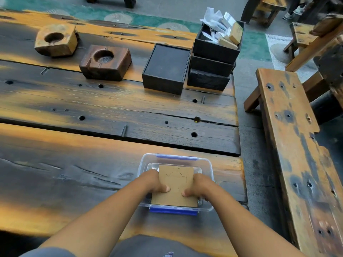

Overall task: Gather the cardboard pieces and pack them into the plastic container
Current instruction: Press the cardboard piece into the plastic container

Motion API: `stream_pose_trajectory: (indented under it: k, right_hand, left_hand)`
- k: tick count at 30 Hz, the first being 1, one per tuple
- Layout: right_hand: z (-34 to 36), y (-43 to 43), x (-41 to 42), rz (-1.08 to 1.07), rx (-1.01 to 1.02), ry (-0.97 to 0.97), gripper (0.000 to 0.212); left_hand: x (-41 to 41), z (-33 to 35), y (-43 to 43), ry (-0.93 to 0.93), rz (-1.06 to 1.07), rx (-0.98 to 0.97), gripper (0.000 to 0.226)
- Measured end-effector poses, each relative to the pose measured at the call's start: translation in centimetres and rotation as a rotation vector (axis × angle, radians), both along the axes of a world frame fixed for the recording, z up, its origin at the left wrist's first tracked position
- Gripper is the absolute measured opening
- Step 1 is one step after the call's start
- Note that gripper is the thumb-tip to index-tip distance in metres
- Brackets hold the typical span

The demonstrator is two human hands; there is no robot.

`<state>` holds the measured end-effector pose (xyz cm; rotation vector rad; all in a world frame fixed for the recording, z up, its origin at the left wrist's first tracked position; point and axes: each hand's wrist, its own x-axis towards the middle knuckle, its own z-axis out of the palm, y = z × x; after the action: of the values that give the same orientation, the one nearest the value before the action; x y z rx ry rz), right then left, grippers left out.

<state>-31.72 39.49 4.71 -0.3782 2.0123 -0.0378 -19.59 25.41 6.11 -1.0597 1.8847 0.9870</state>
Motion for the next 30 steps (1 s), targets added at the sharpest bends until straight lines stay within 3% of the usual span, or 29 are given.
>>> stream_pose_trajectory:
  k: [6, 11, 15, 19, 24, 30]
  right_hand:
    - [0.8, -0.9, -1.5, 0.016, 0.079, -0.099, 0.082]
    - [0.2, -0.3, -1.2, 0.006, 0.032, -0.094, 0.088]
    - [0.3, -0.2, -0.8, 0.074, 0.034, -0.022, 0.081]
    - [-0.7, 0.2, 0.2, 0.108, 0.001, 0.093, 0.096]
    - [-1.8, 2.1, 2.6, 0.056, -0.233, 0.321, 0.114]
    - [-1.3, 3.5, 5.9, 0.234, -0.374, 0.704, 0.093]
  left_hand:
    - [-1.1, 0.2, -1.2, -0.126, -0.025, 0.111, 0.078]
    - [-0.6, -0.4, -1.6, -0.067, -0.029, 0.134, 0.085]
    - [-0.3, -0.5, -0.5, -0.023, -0.139, -0.029, 0.081]
    - [0.5, -1.7, 0.4, 0.051, -0.09, -0.103, 0.085]
    - [1.7, -3.2, 2.5, 0.289, 0.024, -0.264, 0.108]
    - [3.1, -2.5, 5.1, 0.424, -0.284, -0.716, 0.084]
